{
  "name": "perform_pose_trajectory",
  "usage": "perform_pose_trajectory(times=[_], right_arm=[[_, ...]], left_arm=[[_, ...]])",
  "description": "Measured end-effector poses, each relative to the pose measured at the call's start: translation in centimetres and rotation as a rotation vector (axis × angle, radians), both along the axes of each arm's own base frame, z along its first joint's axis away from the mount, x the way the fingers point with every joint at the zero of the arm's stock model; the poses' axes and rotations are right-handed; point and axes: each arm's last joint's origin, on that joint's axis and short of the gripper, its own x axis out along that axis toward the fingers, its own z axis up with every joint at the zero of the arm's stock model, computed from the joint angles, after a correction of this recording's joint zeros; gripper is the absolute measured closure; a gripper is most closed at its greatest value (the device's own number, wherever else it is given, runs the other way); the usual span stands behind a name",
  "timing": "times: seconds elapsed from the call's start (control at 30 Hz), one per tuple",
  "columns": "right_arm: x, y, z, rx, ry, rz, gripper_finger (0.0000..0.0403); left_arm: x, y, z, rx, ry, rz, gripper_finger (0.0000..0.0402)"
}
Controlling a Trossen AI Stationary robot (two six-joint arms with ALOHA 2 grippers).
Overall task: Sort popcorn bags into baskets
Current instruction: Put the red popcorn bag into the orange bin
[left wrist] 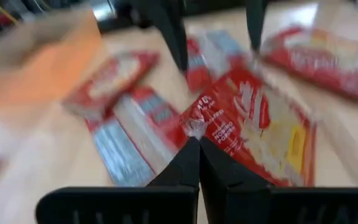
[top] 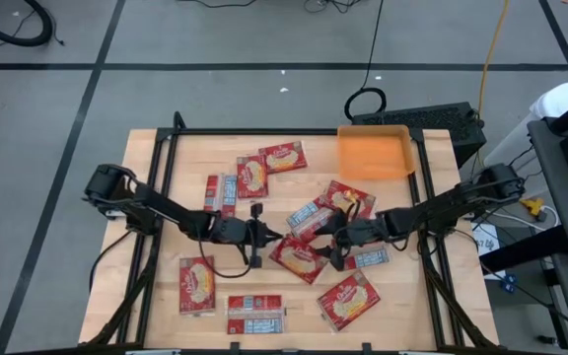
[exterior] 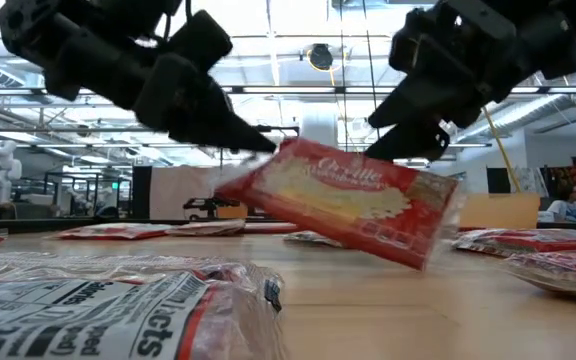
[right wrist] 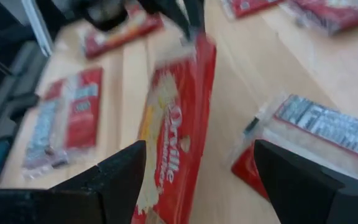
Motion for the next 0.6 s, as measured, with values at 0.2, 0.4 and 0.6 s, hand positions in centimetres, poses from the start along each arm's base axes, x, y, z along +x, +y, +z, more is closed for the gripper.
perform_pose_trajectory(times=[0.2,0.4,0.6], right_arm=[[0.9,0.3,-0.1,0.024,0.037,-0.019,0.0115],[1.3,0.2,-1.6,0.030,0.084,-0.038,0.0132],[1.6,0.4,-2.0,0.054,0.084,-0.011,0.0229]], left_arm=[[-0.1,-0.3,0.5,0.029,-0.022,0.000,0.0400],[-0.1,-0.8,0.7,0.069,-0.044,-0.024,0.0401],[-0.1,-0.7,0.7,0.071,-0.044,-0.021,0.0400]])
